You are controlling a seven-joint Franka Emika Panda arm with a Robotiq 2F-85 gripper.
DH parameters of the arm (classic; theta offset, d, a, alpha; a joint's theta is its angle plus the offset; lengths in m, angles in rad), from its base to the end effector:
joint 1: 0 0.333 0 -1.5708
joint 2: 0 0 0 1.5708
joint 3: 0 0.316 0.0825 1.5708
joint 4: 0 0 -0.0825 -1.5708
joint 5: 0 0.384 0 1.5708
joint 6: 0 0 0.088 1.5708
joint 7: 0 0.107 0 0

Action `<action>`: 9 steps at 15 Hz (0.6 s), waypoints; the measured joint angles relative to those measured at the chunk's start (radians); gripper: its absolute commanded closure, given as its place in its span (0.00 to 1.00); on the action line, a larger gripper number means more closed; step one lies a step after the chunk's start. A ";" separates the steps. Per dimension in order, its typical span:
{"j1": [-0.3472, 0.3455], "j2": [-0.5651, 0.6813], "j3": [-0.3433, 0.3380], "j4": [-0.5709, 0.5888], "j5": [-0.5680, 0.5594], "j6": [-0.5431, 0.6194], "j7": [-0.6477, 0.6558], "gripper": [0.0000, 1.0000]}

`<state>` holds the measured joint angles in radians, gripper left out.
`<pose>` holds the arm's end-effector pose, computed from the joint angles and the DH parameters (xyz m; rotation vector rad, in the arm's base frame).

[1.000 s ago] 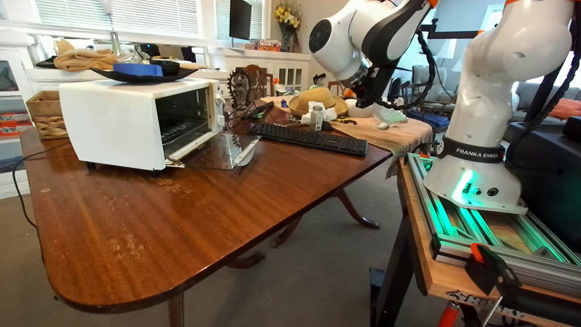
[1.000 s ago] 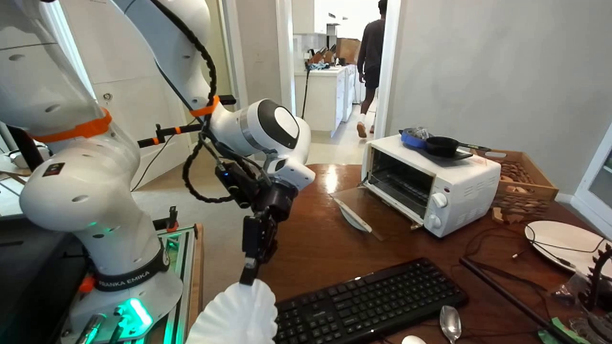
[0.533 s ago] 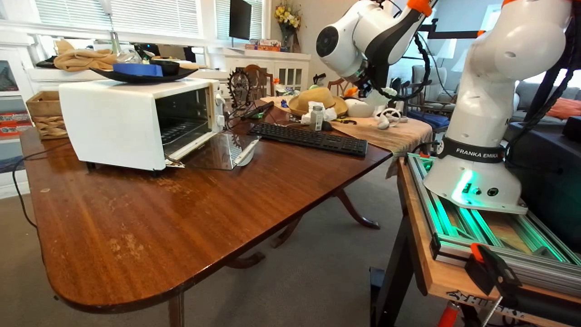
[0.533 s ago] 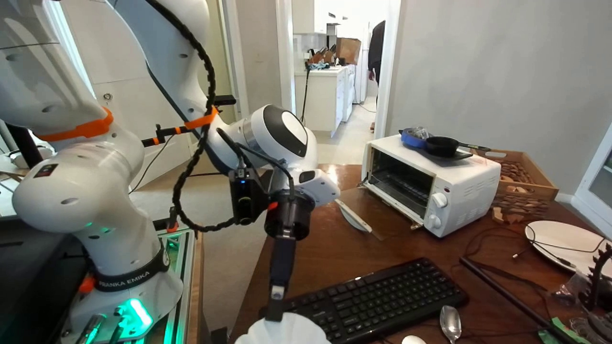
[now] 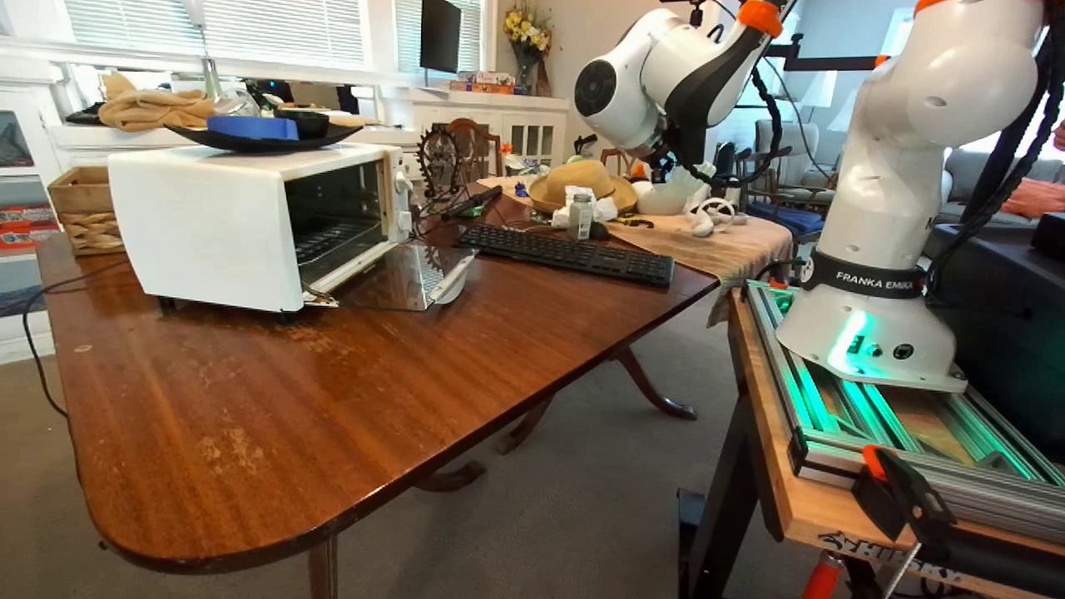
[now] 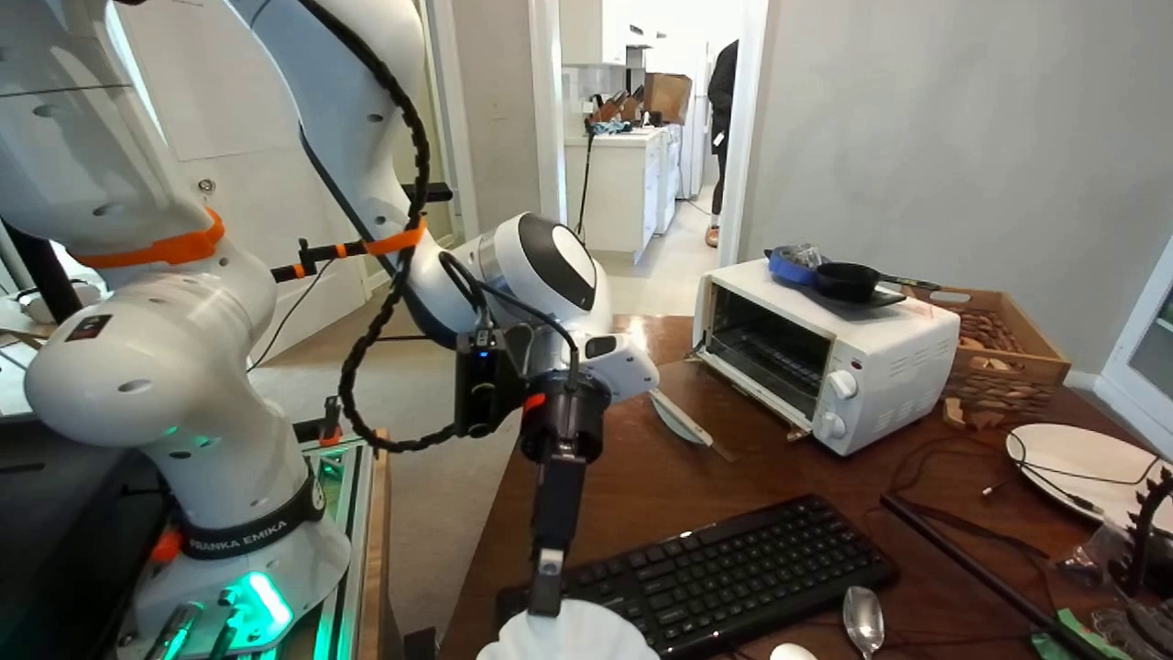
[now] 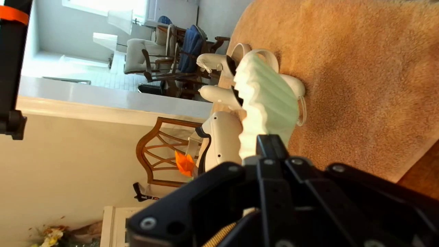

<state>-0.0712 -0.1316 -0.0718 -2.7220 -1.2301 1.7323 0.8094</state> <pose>0.3246 -0.1330 0.2676 1.9092 -0.1277 -0.3865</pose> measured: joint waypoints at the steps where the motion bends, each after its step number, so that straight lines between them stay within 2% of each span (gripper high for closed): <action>1: 0.003 0.020 0.008 0.005 -0.001 -0.022 0.016 1.00; 4: 0.011 0.106 0.027 0.033 -0.007 -0.080 0.071 1.00; 9: 0.011 0.280 0.025 0.097 -0.015 -0.094 0.171 1.00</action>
<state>-0.0603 0.1480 -0.0466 -2.6245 -1.2451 1.6380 0.9800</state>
